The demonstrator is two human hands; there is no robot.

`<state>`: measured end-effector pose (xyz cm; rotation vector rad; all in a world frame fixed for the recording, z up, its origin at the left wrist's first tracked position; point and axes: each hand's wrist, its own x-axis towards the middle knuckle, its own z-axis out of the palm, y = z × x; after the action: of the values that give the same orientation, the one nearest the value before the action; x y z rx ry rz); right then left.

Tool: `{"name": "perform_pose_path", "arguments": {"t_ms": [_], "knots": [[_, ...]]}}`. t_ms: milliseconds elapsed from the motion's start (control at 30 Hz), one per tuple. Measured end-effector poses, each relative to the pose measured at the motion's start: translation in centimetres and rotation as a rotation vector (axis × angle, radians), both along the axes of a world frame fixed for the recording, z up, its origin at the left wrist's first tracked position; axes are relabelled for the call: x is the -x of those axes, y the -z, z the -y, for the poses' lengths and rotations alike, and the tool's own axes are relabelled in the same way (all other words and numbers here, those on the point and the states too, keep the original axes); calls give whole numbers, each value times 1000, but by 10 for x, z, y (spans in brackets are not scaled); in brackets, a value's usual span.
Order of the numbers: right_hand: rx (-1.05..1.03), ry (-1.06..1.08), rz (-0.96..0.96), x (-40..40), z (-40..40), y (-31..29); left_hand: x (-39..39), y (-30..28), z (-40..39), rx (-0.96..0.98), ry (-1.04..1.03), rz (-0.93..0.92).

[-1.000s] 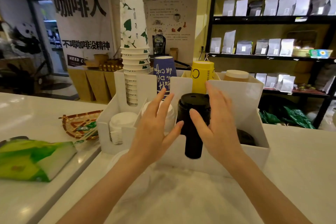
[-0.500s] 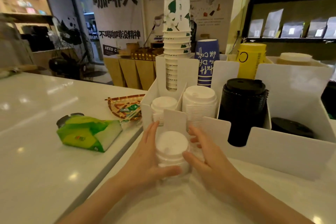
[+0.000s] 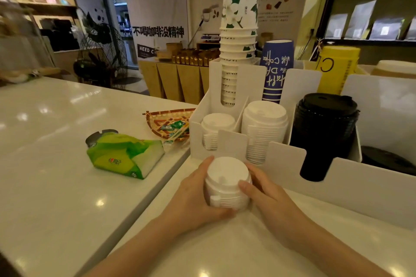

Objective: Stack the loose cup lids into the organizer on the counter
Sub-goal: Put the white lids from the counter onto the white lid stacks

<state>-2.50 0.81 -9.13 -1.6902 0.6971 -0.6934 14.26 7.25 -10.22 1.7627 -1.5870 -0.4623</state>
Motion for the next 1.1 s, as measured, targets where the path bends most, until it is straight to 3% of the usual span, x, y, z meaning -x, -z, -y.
{"name": "perform_pose_path", "arguments": {"t_ms": [133,233,600,767,967,1100], "knots": [[-86,131,67,-5,3,-6,0,-11,-2,30,5,-127],[8,209,16,-6,5,-25,-1,-26,-6,67,-6,-137],[485,182,-100,-38,40,-136,-25,-107,21,396,-107,-67],[503,203,-134,-59,75,-152,-37,-124,55,470,-137,-36],[465,154,-252,-68,103,-137,-44,-103,84,407,-226,110],[584,126,-457,-70,114,-128,-49,-95,92,314,-230,253]]}}
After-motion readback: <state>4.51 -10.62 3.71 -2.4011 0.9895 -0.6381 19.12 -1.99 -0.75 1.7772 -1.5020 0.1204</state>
